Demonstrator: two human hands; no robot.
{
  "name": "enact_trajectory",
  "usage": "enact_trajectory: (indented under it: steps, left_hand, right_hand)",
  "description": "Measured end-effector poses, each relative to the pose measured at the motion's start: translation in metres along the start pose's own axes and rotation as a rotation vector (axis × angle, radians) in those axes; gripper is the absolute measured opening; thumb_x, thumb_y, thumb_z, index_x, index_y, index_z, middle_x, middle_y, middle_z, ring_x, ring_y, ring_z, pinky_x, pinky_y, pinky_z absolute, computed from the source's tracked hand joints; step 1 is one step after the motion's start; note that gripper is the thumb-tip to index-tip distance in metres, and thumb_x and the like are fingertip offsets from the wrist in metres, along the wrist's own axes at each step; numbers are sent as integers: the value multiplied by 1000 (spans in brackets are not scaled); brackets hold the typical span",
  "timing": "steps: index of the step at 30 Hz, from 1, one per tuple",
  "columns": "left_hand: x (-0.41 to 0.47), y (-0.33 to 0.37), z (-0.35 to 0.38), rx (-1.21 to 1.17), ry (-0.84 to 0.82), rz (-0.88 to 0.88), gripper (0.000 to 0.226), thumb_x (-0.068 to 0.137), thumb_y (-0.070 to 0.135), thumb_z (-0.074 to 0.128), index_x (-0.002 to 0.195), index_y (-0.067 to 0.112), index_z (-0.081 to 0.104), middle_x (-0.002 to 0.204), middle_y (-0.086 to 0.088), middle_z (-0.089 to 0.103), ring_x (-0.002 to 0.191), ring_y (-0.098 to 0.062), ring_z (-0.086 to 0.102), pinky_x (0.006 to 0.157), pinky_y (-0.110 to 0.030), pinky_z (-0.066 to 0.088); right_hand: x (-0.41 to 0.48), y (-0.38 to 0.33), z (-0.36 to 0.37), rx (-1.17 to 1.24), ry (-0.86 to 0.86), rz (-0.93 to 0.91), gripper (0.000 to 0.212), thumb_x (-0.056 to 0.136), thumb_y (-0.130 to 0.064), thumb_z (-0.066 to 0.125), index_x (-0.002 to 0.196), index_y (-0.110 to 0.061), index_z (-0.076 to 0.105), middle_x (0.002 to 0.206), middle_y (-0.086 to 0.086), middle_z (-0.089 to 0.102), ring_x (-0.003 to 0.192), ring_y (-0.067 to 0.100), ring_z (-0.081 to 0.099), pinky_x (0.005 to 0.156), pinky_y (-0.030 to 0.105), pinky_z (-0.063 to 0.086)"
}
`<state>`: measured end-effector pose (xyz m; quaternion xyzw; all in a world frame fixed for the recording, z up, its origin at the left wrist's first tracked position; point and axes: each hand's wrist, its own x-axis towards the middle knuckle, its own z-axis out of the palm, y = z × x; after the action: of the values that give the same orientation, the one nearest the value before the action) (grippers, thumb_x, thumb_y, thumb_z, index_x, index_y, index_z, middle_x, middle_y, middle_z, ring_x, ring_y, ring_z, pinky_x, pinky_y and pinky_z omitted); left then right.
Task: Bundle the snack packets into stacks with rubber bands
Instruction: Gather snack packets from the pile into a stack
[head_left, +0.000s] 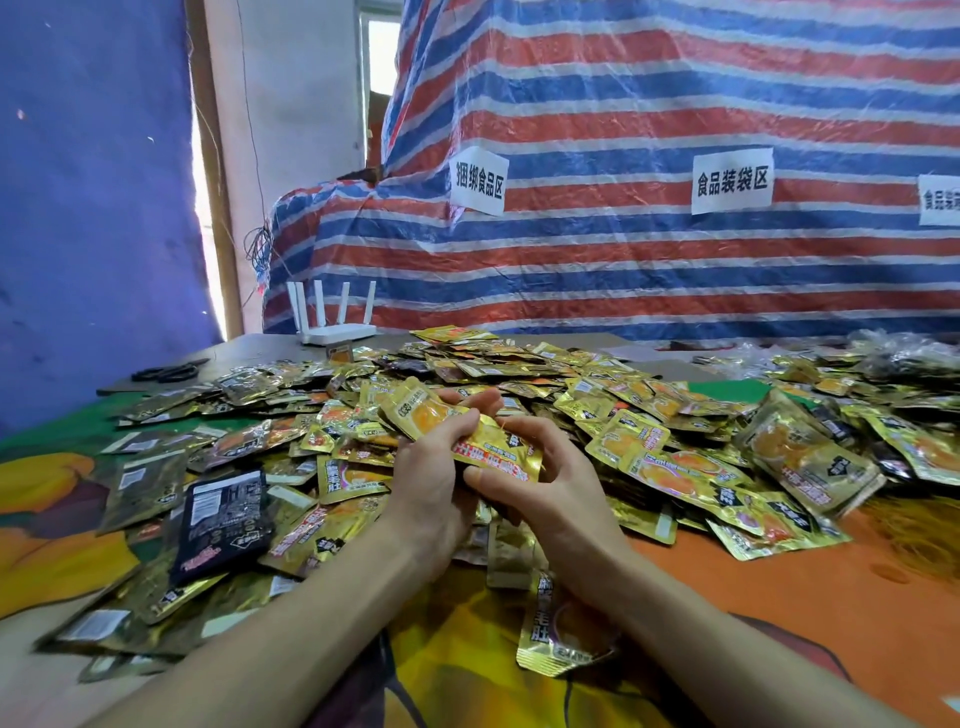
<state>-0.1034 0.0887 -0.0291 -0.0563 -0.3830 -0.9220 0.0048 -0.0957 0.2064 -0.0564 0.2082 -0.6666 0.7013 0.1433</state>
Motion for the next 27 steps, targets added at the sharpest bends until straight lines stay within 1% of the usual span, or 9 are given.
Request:
enact_trajectory:
  steps: [4,7,8,11,14,18,21,24,27]
  left_hand:
    - [1,-5,-5,70,-70,-7,34,99,12,47,97,9,81,107,-7,76,90,-19,75,66,-30,60]
    - [3,-4,-6,95,-97,0,35,98,12,47,92,12,82,105,-9,77,91,-23,75,68,-32,60]
    - [4,-3,-7,99,-93,4,34,97,13,47,95,11,81,106,-11,76,92,-25,75,69,-35,61]
    - [8,2,-10,132,-93,20,34,97,15,46,103,10,79,109,-16,74,95,-31,73,76,-43,62]
    - [10,4,-14,161,-134,-1,35,97,17,45,111,12,77,117,-19,71,103,-35,71,84,-46,58]
    - [9,5,-16,249,-252,-20,36,95,17,48,124,11,69,123,-14,70,106,-35,68,83,-48,52]
    - [9,5,-17,341,-300,-20,42,84,16,59,126,13,63,122,-8,71,107,-30,70,81,-48,60]
    - [9,-2,-16,462,-262,-39,51,72,24,78,118,5,66,106,-13,75,93,-28,74,70,-40,62]
    - [12,-7,-15,603,-233,21,53,69,34,76,114,9,65,106,-10,76,95,-22,74,79,-38,55]
  right_hand:
    - [-1,-4,-2,-60,-42,-11,85,59,-27,86,134,-38,50,111,-34,55,92,-25,58,70,2,47]
    - [1,-4,-5,11,-147,62,81,62,-20,88,134,-34,54,118,-16,67,103,1,70,85,23,58]
    - [2,-5,-5,0,-149,81,80,60,-23,87,134,-32,56,117,-17,67,103,2,69,86,25,58]
    - [5,-9,-6,-135,-75,36,61,62,-39,79,122,-35,65,104,-33,67,100,-15,61,76,12,50]
    - [7,-9,-9,-213,-15,48,42,73,-46,82,111,-34,71,108,-18,71,103,-3,64,79,22,48]
    - [6,-14,-14,-217,-74,124,38,82,-33,81,117,-24,70,106,-12,72,95,-4,68,70,12,50]
    - [6,-22,-21,-143,-133,209,30,83,-20,81,110,-12,72,99,5,75,87,17,75,64,27,58]
    - [5,-31,-30,-127,-108,214,27,75,-22,83,98,-18,70,92,1,74,84,22,73,66,37,61]
    - [5,-37,-46,-240,40,196,33,78,-27,82,103,-20,63,103,6,69,94,28,71,77,49,61]
